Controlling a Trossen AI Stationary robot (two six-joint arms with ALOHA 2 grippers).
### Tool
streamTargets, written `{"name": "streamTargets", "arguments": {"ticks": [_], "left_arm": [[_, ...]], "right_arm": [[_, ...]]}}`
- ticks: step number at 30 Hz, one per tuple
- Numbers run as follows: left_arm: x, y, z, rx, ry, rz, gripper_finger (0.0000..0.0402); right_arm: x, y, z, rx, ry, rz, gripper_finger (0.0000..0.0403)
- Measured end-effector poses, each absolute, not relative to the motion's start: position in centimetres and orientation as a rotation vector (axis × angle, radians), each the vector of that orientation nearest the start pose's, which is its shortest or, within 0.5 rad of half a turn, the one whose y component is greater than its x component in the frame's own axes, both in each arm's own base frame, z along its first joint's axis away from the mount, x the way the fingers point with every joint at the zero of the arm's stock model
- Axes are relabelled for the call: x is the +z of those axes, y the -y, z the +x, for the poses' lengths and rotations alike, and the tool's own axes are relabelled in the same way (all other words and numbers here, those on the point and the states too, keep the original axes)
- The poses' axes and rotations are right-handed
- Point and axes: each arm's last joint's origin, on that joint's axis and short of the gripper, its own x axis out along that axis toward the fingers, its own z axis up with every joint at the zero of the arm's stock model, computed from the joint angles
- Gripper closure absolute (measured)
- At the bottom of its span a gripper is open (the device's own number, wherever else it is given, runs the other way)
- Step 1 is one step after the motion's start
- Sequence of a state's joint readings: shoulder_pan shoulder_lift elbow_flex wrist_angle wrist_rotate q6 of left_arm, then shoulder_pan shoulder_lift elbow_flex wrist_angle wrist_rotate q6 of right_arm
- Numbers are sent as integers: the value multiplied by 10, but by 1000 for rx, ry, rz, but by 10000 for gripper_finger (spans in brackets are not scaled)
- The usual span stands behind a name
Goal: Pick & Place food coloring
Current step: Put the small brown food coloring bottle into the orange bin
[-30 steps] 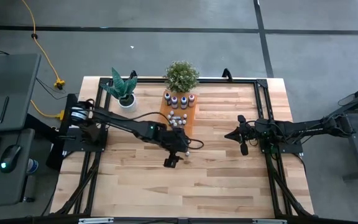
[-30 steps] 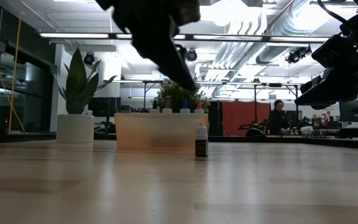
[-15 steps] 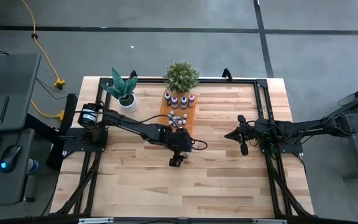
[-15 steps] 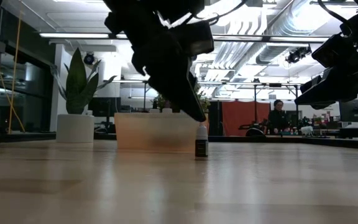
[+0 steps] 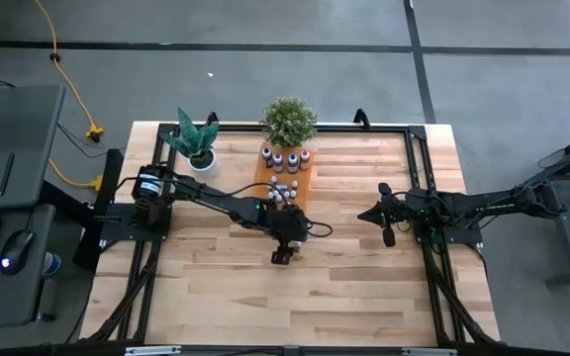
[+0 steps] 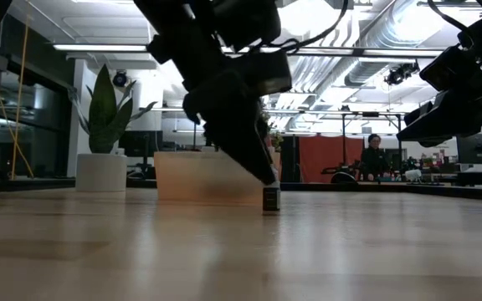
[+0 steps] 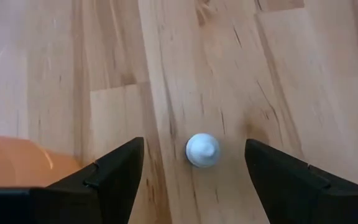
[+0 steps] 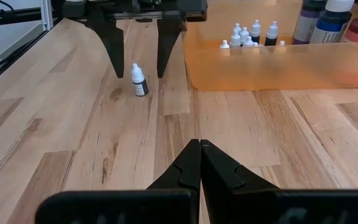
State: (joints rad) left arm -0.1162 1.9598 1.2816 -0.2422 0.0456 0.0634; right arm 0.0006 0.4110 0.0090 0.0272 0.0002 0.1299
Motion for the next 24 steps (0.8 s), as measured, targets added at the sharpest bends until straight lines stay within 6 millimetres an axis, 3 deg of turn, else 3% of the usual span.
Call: {"name": "streamTargets", "arguments": {"ticks": [8, 24], "left_arm": [[162, 49, 406, -190, -906, 98, 136], [162, 49, 405, -191, -908, 99, 268]], "right_arm": [[133, 0, 117, -24, -375, 128, 402], [133, 0, 117, -24, -375, 128, 402]]}}
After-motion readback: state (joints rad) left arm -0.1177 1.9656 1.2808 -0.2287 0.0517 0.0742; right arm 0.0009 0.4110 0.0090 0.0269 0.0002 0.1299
